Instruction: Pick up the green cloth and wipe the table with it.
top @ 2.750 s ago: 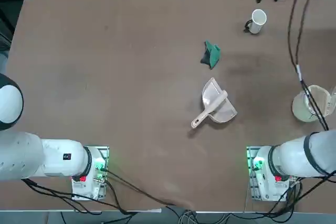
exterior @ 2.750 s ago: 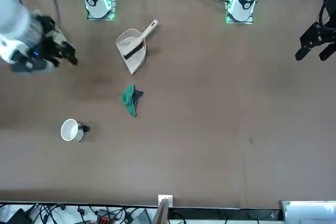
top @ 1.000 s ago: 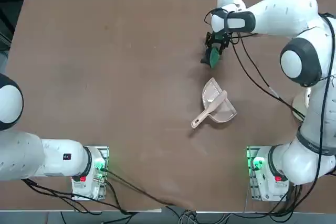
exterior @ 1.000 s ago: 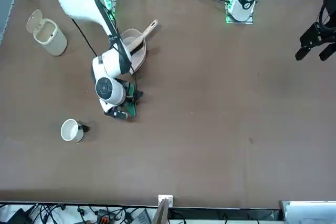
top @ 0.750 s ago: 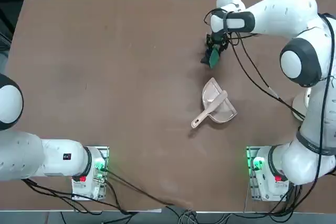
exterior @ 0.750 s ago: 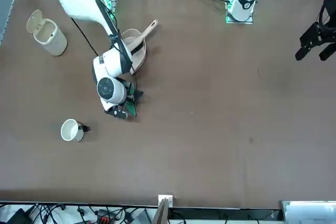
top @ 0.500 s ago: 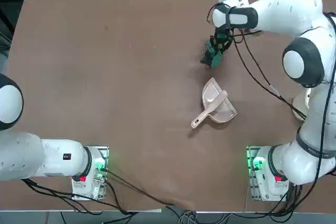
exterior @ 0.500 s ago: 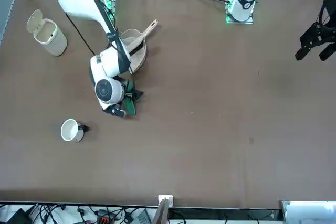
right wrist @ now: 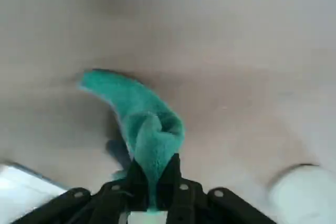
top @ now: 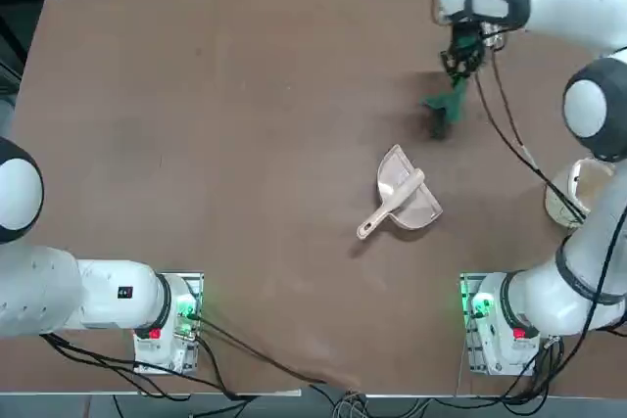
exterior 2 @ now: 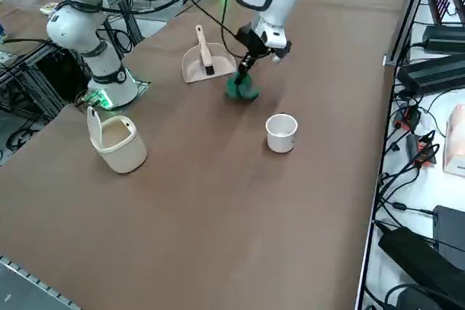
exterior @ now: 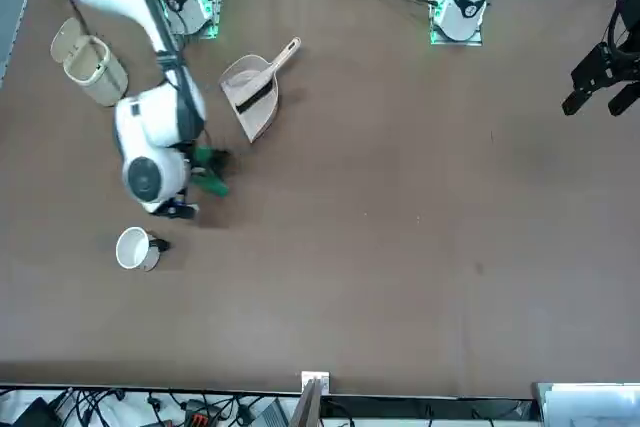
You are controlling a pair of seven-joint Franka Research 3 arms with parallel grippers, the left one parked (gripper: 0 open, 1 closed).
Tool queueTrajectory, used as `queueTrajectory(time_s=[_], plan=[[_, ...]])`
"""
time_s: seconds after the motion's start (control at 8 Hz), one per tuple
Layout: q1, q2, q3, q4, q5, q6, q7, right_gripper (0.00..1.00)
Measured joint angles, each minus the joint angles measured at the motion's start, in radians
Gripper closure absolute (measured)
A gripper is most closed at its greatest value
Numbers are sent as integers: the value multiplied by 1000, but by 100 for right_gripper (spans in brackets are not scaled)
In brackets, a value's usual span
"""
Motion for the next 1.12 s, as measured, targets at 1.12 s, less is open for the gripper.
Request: queueTrajectory(time_s=[1.12], plan=[[-229, 15, 33, -193, 203, 297, -356, 94]])
